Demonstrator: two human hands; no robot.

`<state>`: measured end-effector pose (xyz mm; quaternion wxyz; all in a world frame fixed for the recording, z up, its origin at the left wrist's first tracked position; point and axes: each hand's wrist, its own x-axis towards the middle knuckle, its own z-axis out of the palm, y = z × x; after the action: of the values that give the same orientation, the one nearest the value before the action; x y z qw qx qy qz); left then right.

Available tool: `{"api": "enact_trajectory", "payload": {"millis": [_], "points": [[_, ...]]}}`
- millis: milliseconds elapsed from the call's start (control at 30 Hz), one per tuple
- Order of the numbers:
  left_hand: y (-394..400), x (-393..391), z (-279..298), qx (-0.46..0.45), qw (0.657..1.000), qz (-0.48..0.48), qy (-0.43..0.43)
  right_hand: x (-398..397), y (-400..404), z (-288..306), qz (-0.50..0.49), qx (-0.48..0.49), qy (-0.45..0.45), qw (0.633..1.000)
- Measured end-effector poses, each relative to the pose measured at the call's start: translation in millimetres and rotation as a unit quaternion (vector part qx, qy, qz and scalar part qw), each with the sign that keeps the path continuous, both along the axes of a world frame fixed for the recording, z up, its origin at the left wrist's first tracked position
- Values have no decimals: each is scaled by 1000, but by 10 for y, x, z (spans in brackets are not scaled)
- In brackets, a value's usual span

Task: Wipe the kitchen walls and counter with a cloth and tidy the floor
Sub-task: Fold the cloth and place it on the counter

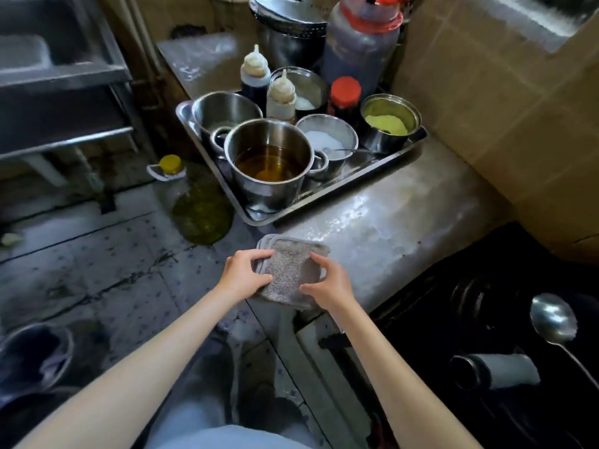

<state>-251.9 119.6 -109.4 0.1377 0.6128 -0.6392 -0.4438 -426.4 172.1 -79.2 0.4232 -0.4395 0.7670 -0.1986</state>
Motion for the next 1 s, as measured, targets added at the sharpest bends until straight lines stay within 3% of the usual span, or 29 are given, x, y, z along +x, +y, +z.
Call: {"api": "enact_trajectory", "payload": {"millis": [533,1000], "points": [[-213,1466,-148,5,982,187,-6,1324,-858,-115,216,-14,11,976],[-1271,2963,28,-5,967,255,13,2861,-2197,25,298,-48,31,953]]}}
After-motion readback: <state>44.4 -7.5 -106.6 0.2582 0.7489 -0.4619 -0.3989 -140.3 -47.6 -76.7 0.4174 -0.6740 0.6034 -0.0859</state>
